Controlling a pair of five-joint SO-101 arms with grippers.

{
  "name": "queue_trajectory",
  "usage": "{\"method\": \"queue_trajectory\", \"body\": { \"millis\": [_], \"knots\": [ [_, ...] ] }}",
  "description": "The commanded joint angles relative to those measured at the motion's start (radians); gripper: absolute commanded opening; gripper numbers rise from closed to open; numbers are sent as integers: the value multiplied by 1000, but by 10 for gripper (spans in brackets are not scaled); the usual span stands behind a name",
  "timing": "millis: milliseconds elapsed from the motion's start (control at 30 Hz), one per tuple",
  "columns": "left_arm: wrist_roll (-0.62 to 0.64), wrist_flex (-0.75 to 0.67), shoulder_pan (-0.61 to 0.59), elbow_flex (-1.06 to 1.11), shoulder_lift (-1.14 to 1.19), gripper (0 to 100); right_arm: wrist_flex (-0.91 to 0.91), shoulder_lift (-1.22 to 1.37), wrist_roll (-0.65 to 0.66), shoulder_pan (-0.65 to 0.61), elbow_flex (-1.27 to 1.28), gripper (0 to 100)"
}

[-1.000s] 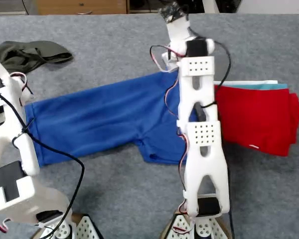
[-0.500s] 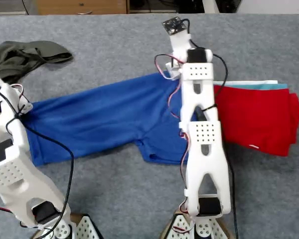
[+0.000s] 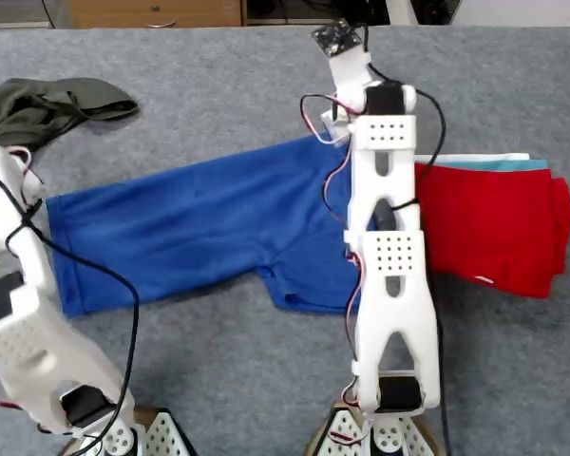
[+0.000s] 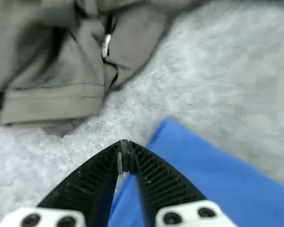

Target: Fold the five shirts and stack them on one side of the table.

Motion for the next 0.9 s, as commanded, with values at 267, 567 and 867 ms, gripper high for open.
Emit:
{"method": "queue_trajectory", "body": {
  "millis": [267, 567, 867],
  "knots": [
    [-58, 80, 89, 456, -607, 18, 178, -476, -25, -39, 262, 3],
    [-167, -34, 81, 796, -789, 18, 0, -799, 69, -38, 967, 2],
    [-181, 17, 54, 766, -443, 18, -315, -829, 115, -36, 1415, 2]
  ]
}}
